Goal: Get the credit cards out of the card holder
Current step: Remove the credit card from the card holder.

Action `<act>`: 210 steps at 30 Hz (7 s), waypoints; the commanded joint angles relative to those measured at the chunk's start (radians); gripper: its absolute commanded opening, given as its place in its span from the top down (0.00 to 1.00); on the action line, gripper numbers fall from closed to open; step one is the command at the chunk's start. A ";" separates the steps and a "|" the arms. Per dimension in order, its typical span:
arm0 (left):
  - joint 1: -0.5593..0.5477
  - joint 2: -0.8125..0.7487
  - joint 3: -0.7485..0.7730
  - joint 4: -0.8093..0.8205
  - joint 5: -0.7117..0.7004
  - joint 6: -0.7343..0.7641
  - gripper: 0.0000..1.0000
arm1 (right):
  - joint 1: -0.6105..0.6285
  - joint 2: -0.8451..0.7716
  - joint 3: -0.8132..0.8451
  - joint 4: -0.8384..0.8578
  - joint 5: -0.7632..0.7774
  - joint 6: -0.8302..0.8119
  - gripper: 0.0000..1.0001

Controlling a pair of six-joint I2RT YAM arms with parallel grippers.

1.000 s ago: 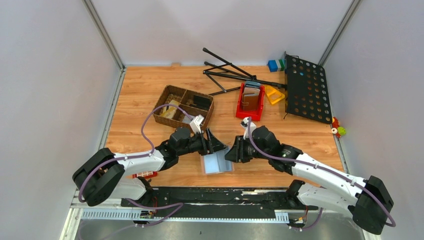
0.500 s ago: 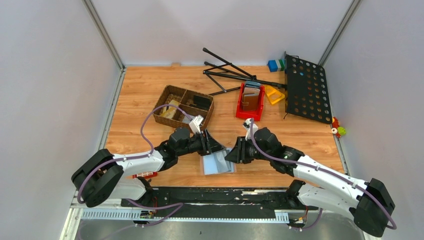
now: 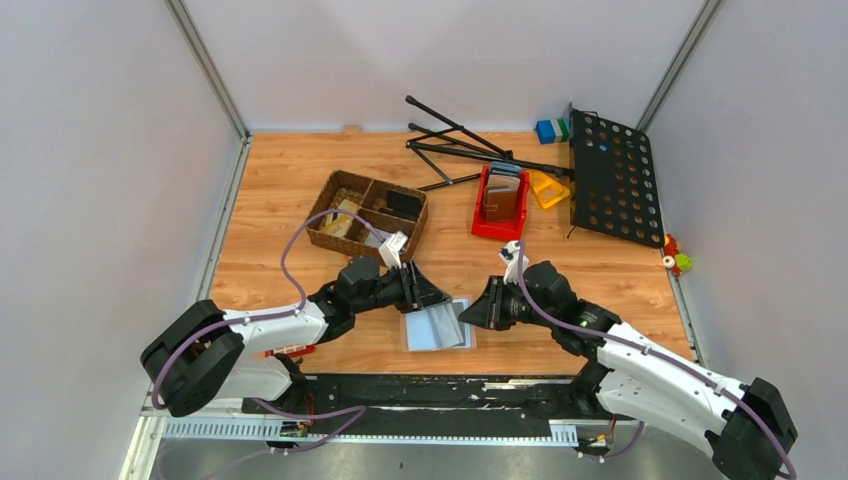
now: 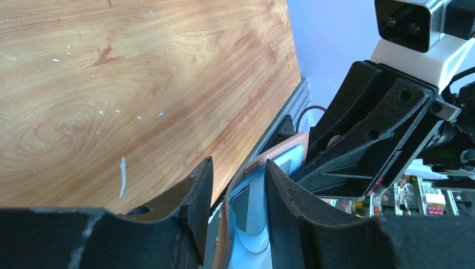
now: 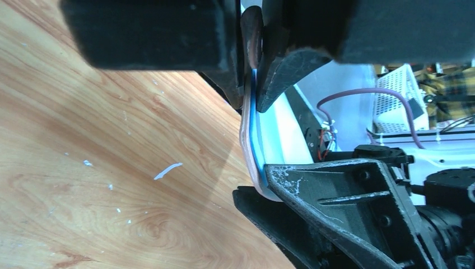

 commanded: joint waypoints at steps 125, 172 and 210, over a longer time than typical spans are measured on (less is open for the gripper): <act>0.035 -0.375 -0.039 -0.406 -0.131 0.181 0.00 | -0.076 0.052 0.123 0.023 0.018 0.066 1.00; 0.175 -0.488 0.010 -0.760 -0.295 0.192 0.22 | -0.161 -0.047 -0.089 0.282 -0.182 0.146 1.00; 0.071 -0.159 -0.053 0.077 0.205 -0.071 0.58 | -0.160 0.033 -0.070 0.505 -0.315 0.276 1.00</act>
